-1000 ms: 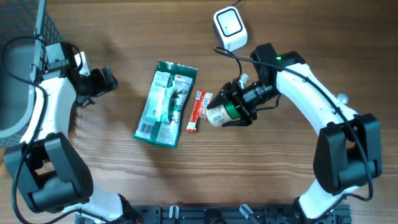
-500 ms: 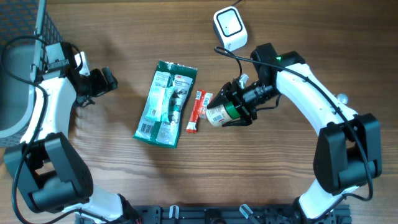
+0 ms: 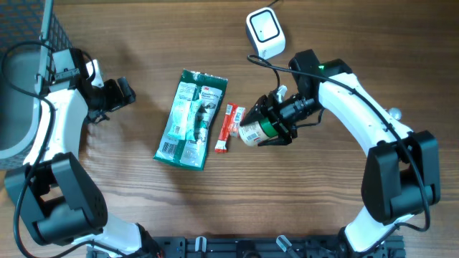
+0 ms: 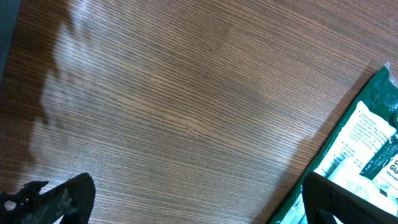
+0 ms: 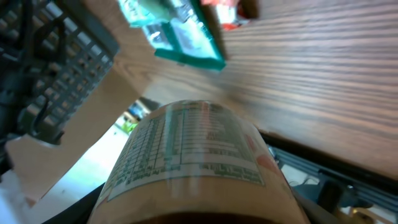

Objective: Scan the item barcode
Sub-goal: 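Lift the jar with the right gripper and rotate it sideways, then hold the jar label under the white scanner with the right gripper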

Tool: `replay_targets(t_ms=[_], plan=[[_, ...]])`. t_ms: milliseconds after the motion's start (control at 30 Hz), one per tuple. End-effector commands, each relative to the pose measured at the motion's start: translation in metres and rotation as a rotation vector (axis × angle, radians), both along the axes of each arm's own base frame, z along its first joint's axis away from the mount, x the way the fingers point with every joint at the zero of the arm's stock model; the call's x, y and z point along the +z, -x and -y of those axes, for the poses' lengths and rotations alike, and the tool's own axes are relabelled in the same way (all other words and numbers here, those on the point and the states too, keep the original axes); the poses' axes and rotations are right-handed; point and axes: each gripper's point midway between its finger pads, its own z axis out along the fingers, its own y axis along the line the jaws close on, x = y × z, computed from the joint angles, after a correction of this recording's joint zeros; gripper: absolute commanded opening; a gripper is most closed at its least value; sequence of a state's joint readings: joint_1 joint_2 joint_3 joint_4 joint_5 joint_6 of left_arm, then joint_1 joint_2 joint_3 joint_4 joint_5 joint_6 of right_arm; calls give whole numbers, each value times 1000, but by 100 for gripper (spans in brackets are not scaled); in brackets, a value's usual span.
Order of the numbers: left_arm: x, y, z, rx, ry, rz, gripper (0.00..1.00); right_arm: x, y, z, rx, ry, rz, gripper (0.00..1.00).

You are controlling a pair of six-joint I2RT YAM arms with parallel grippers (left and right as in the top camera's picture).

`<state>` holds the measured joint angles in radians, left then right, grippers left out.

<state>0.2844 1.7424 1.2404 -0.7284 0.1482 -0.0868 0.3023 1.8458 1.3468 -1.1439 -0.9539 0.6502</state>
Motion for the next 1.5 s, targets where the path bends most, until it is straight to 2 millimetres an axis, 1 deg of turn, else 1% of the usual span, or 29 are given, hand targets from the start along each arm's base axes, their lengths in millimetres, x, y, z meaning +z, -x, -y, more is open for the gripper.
replay_targets(t_ms=[0, 67, 133, 200, 233, 267, 300, 333, 400, 433, 467, 533, 600, 667, 700, 767, 833, 900, 1000, 1033, 1067, 1100, 1167, 1233, 1300, 1367, 1400, 1433, 1467], plan=[[-6, 4, -1, -1, 10, -16, 100, -11, -9, 15, 8, 141, 93, 27], [-6, 4, -1, -1, 10, -16, 100, -26, -18, 31, 11, 266, 151, 26], [-6, 4, -1, -1, 10, -16, 100, -40, -25, 51, 16, 407, 199, 25], [-6, 4, -1, -1, 10, -16, 100, -49, -32, 67, 18, 511, 239, 25], [-6, 4, -1, -1, 10, -16, 100, -49, -34, 67, 18, 515, 252, 22], [-6, 4, -1, -1, 10, -16, 100, -49, -38, 66, 34, 507, 283, 17], [-6, 4, -1, -1, 10, -16, 100, -49, -43, 65, 68, 490, 334, 6], [-6, 4, -1, -1, 10, -16, 100, -46, -46, 61, 108, 453, 379, 4], [-6, 4, -1, -1, 10, -16, 100, -28, -49, 52, 164, 338, 433, 4], [-6, 4, -1, -1, 10, -16, 100, -19, -50, 52, 165, 303, 438, 4], [-6, 4, -1, -1, 10, -16, 100, -5, -53, 55, 151, 280, 433, 4], [-6, 4, -1, -1, 10, -16, 100, 22, -58, 65, 139, 295, 431, 4], [-6, 4, -1, -1, 10, -16, 100, 54, -55, 75, 190, 343, 469, 4], [-6, 4, -1, -1, 10, -16, 100, 83, -54, 77, 219, 361, 520, 4], [-6, 4, -1, -1, 10, -16, 100, 100, -58, 74, 218, 357, 565, 4], [-6, 4, -1, -1, 10, -16, 100, 119, -65, 71, 207, 349, 629, 4], [-6, 4, -1, -1, 10, -16, 100, 130, -73, 69, 195, 347, 689, 4], [-6, 4, -1, -1, 10, -16, 100, 130, -89, 73, 181, 389, 755, 4], [-6, 4, -1, -1, 10, -16, 100, 122, -134, 79, 136, 479, 908, 5], [-6, 4, -1, -1, 10, -16, 100, 120, -150, 77, 117, 485, 962, 10], [-6, 4, -1, -1, 10, -16, 100, 114, -175, 77, 88, 514, 1040, 9], [-6, 4, -1, -1, 10, -16, 100, 112, -187, 78, 70, 530, 1076, 5], [-6, 4, -1, -1, 10, -16, 100, 107, -215, 78, 20, 555, 1166, 4], [-6, 4, -1, -1, 10, -16, 100, 106, -244, 73, -34, 552, 1284, 5], [-6, 4, -1, -1, 10, -16, 100, 102, -264, 74, -77, 574, 1365, 4], [-6, 4, -1, -1, 10, -16, 100, 95, -285, 70, -70, 582, 1470, 4], [-6, 4, -1, -1, 10, -16, 100, 90, -292, 67, -79, 577, 1491, 4], [-6, 4, -1, -1, 10, -16, 100, 79, -303, 61, -87, 564, 1525, 4], [-6, 4, -1, -1, 10, -16, 100, 75, -308, 58, -90, 558, 1537, 4]])
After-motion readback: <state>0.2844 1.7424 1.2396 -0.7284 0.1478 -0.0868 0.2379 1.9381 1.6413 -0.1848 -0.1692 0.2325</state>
